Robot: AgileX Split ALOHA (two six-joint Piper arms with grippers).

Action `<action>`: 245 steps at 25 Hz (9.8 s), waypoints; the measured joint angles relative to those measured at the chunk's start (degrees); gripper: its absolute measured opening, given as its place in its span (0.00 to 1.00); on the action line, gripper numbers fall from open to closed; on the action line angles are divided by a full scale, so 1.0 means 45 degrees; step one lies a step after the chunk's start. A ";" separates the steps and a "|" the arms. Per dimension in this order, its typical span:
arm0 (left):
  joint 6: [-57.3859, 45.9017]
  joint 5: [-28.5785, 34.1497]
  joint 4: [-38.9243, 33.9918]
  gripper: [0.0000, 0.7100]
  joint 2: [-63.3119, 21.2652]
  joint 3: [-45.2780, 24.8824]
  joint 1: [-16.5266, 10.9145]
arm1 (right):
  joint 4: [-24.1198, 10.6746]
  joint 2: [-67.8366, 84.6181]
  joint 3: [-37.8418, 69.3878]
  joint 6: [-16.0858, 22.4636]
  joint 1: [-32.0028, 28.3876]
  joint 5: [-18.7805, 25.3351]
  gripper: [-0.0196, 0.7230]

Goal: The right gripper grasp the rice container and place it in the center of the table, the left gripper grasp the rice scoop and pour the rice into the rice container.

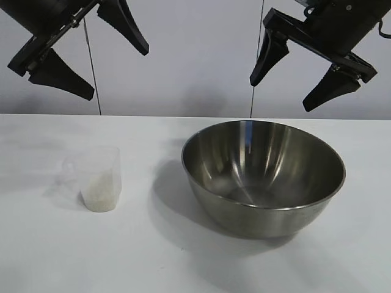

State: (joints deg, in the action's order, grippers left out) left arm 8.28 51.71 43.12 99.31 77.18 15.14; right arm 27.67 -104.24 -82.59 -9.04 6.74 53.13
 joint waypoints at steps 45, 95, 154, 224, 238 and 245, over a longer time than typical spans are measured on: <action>0.0000 0.0000 0.0000 0.98 0.0000 0.0000 0.0000 | -0.3428 -0.1075 0.3635 0.0956 0.0000 -0.3353 0.91; 0.0000 0.0000 0.0000 0.98 0.0000 0.0000 0.0000 | 0.1493 -0.0005 0.3592 -0.3000 -0.1521 -0.1234 0.04; 0.0000 0.0000 0.0000 0.98 0.0000 0.0000 0.0000 | 0.1223 0.2294 0.2413 -0.1821 -0.2226 0.0526 0.93; 0.3166 -2.4707 -0.6943 0.92 -0.2023 -1.0943 0.1224 | 0.0018 0.2378 0.1756 0.0734 -0.1526 0.0530 0.93; 0.2079 -2.5906 -0.6723 0.92 0.1135 -1.3540 0.1139 | -0.0103 0.2378 0.1756 0.0734 -0.1526 0.0530 0.93; 0.1990 -2.6014 -0.7267 0.92 0.2305 -1.3601 0.1139 | -0.0195 0.2378 0.1756 0.0723 -0.1526 0.0530 0.93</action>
State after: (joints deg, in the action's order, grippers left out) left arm 17.24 -65.35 10.42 109.69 15.97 20.26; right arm 26.79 -93.53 -74.69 -5.79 -0.12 55.51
